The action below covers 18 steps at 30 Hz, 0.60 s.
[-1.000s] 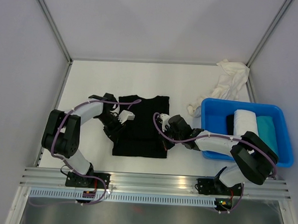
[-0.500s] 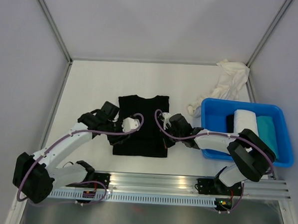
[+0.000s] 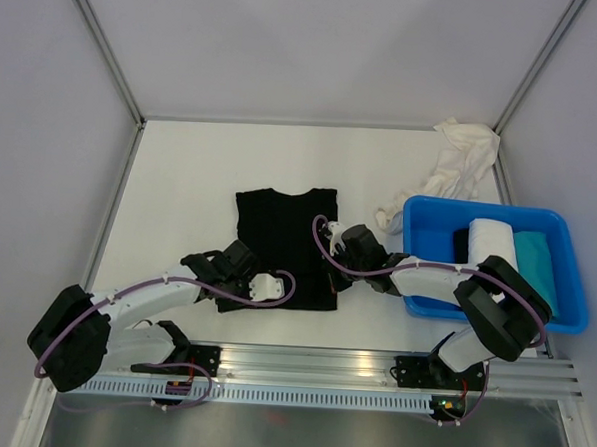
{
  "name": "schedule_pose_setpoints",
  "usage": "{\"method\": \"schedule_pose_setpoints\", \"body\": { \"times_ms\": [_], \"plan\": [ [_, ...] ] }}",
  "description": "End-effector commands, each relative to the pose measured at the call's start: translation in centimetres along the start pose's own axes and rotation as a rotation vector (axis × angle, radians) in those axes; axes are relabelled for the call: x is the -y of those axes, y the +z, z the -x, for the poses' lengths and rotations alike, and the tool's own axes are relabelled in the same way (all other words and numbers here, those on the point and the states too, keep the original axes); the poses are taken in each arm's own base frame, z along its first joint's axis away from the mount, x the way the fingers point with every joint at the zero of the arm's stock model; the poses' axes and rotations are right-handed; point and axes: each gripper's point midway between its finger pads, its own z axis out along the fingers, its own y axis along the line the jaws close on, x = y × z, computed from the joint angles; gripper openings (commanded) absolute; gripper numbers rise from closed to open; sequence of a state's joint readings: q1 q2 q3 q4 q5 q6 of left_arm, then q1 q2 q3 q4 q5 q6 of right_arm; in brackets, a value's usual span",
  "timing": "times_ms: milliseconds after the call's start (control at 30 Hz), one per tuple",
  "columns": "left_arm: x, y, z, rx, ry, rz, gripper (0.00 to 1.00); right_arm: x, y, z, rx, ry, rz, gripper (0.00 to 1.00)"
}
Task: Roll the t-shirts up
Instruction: Roll the tshirt
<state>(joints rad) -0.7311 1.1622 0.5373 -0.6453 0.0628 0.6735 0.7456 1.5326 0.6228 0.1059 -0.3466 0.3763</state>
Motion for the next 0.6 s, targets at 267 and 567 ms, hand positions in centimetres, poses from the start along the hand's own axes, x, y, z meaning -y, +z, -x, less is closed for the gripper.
{"method": "schedule_pose_setpoints", "body": {
  "times_ms": [267, 567],
  "plan": [
    [-1.0, -0.6, 1.3, 0.069, -0.011, 0.058, 0.02, -2.6, -5.0, 3.8, 0.147, -0.331, 0.057, 0.35],
    [-0.1, -3.5, 2.4, 0.124, 0.026, -0.172, 0.02, -3.4, -6.4, -1.0, 0.045, -1.002, -0.014, 0.54]
  ]
}}
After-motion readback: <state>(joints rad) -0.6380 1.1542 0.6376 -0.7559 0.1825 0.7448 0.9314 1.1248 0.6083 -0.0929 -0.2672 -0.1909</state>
